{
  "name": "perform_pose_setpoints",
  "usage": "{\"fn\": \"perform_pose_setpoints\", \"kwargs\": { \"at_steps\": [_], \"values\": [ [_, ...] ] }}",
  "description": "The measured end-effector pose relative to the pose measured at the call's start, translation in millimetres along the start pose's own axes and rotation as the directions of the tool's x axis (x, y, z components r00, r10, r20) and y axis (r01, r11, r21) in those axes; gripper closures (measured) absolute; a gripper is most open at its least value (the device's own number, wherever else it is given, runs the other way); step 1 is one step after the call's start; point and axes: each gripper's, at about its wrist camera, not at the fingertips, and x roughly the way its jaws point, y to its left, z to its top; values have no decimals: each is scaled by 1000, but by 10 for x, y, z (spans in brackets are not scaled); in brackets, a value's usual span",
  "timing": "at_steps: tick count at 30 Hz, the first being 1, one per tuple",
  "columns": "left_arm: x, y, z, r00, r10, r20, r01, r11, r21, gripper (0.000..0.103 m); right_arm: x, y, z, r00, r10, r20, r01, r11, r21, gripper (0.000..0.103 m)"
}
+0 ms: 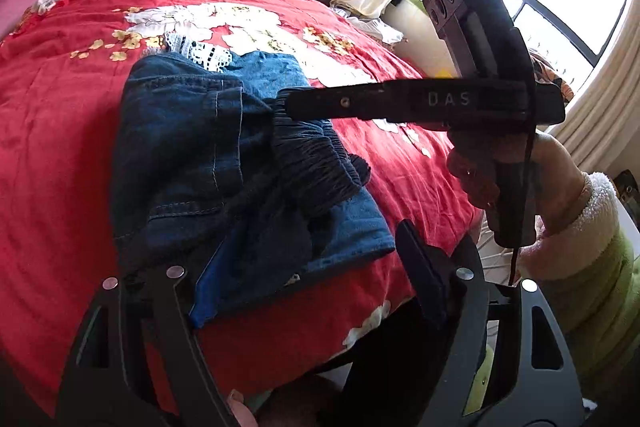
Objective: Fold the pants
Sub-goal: 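Fold the waistband over onto the pants with the right tool and release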
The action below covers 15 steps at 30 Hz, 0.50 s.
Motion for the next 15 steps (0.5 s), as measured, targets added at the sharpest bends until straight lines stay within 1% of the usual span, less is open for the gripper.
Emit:
{"fn": "perform_pose_setpoints", "kwargs": {
  "at_steps": [1,2,8,13,15],
  "values": [
    [1,6,-21,1000,-7,-2,7,1000,1,33,22,-2,-55,999,-29,-16,29,999,-17,37],
    [4,10,-36,1000,-13,-5,13,1000,4,33,41,-14,-101,999,-39,-26,38,999,-23,37],
    [-104,32,-42,1000,-30,7,30,1000,6,33,73,-159,-278,999,-14,-32,15,1000,28,37],
    [-328,65,-19,998,9,61,-10,1000,19,33,-28,-110,-251,1000,4,-29,-3,999,32,36],
    [-411,97,-7,996,32,87,-34,999,24,33,-161,-77,-199,1000,24,4,-24,999,32,36]
  ]
}}
